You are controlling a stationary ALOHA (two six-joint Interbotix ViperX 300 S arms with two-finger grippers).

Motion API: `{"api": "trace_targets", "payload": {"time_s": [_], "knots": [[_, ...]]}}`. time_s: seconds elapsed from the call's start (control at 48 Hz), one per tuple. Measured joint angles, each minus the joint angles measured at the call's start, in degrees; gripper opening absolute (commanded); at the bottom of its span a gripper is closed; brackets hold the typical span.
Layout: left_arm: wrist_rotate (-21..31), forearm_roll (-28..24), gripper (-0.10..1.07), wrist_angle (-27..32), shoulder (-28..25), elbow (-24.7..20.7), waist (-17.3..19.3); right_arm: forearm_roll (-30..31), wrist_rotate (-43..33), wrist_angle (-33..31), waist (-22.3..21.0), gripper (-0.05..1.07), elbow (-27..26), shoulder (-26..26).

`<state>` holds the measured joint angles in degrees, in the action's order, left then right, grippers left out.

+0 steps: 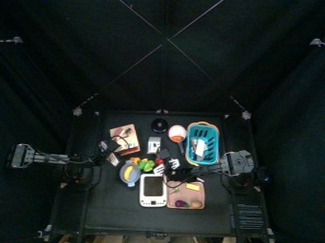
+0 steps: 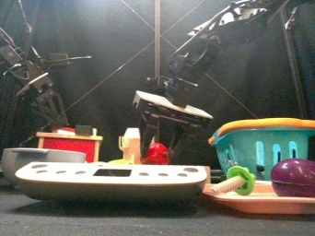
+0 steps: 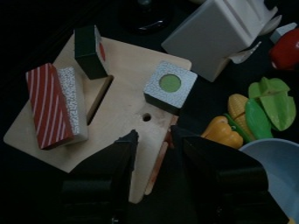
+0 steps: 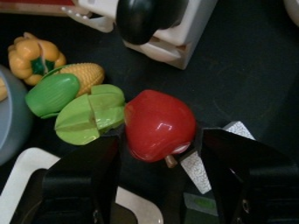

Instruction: Place apple on stove

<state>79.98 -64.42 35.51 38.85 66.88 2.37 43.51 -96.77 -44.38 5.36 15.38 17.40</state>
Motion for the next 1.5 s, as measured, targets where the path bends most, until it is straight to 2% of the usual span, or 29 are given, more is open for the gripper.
{"api": "trace_targets", "payload": {"time_s": [0.146, 0.208, 0.292, 0.312, 0.354, 0.375, 0.438, 0.479, 0.521, 0.562, 0.625, 0.708, 0.833, 1.0, 1.312, 1.5], "knots": [[0.0, 1.23, 0.77, 0.0, 0.09, 0.18, 0.0, -9.49, 9.32, -0.62, 0.7, 0.76, -2.02, -5.1], [0.0, 1.32, 0.77, 0.0, 0.09, 0.18, 0.0, -16.0, 10.55, -1.49, 0.7, 0.76, -3.43, -6.86], [-0.09, 1.41, 0.77, 0.0, 0.0, 0.18, 0.0, -27.07, 12.3, -2.64, 0.0, 0.76, -4.66, -9.67], [-0.18, 1.41, 0.77, 0.0, 0.0, 0.18, 0.0, -31.46, 14.06, -2.72, -0.44, 0.76, -5.36, -9.93], [-0.18, 1.41, 0.77, 0.0, 0.09, 0.18, 0.0, -38.85, 17.31, -2.9, -1.41, 0.76, -6.77, -9.93], [-0.18, 1.41, 0.77, 0.0, 0.0, 0.18, 0.0, -40.43, 18.19, -3.08, -1.85, 0.76, -7.12, -9.93], [-0.26, 1.41, 0.77, -0.09, 0.09, 0.18, 0.0, -54.32, 22.94, -4.13, -5.19, 0.76, -9.4, -9.32], [-0.26, 1.41, 0.77, -0.18, 0.09, 0.09, 0.0, -64.25, 26.1, -6.24, -7.91, 0.76, -11.95, -6.77], [-0.35, 1.49, 0.77, -0.09, 0.0, 0.18, -0.09, -68.91, 26.37, -9.23, -9.67, 0.76, -14.41, -4.75], [-0.44, 1.67, 0.77, -0.18, 0.09, 0.18, -0.35, -71.37, 24.61, -16.17, -10.99, 0.76, -17.84, -2.02], [-0.53, 1.93, 0.77, -0.18, 0.09, 0.18, -0.79, -72.77, 21.18, -26.37, -11.43, 0.76, -22.32, 2.81], [-0.62, 1.93, 0.77, -0.18, 0.09, 0.44, -0.88, -73.92, 20.74, -31.82, -11.51, 0.76, -27.6, 7.38], [-0.62, 1.93, 0.77, -0.18, 0.09, 0.44, -0.88, -77.26, 21.45, -33.05, -12.39, 0.76, -31.9, 12.66], [-0.7, 1.93, 0.77, -0.18, 0.09, 0.53, -0.88, -76.38, 21.8, -33.22, -13.89, 0.76, -32.17, 13.54], [-0.7, 1.93, 0.77, -0.18, 0.09, 0.79, -0.97, -74.0, 22.59, -34.1, -13.89, 0.77, -32.17, 15.38], [-0.7, 1.93, 0.77, -0.18, 0.09, 0.79, -0.97, -73.21, 22.85, -34.1, -13.89, 1.04, -32.7, 15.64]]}}
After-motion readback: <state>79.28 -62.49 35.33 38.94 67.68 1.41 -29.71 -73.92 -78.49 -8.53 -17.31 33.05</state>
